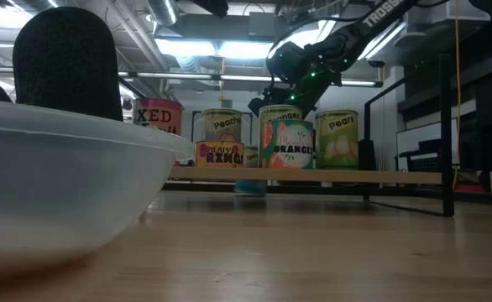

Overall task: Pick and place cans onto a shelf
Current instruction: Put the large canned tomatoes on the shelf

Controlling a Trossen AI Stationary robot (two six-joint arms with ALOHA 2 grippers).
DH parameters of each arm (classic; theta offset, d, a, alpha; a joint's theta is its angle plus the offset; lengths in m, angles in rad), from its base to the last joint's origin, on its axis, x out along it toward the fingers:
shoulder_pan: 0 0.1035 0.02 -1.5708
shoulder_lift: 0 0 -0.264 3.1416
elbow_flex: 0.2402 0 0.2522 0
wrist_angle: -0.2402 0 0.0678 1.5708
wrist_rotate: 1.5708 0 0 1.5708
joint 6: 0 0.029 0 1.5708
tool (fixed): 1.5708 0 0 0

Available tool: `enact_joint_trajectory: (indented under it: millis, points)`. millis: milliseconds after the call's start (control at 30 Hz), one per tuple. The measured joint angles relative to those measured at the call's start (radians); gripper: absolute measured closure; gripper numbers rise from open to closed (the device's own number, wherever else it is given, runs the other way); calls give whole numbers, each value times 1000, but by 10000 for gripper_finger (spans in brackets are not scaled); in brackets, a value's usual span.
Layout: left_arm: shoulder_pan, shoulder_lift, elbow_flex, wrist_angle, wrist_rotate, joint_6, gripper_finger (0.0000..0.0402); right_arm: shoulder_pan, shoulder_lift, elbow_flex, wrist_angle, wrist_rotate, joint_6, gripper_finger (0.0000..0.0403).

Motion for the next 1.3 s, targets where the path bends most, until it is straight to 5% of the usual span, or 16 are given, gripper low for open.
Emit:
enact_joint_trajectory:
  millis: [833, 1300]
  points:
    - [0, 0, 0, 0, 0, -3, 331, 0, -11, 0, -3, -58, -1, 329]
    - [18, 0, 0, 37, 8, 56, 331, 19, -401, -1, -175, -87, -135, 328]
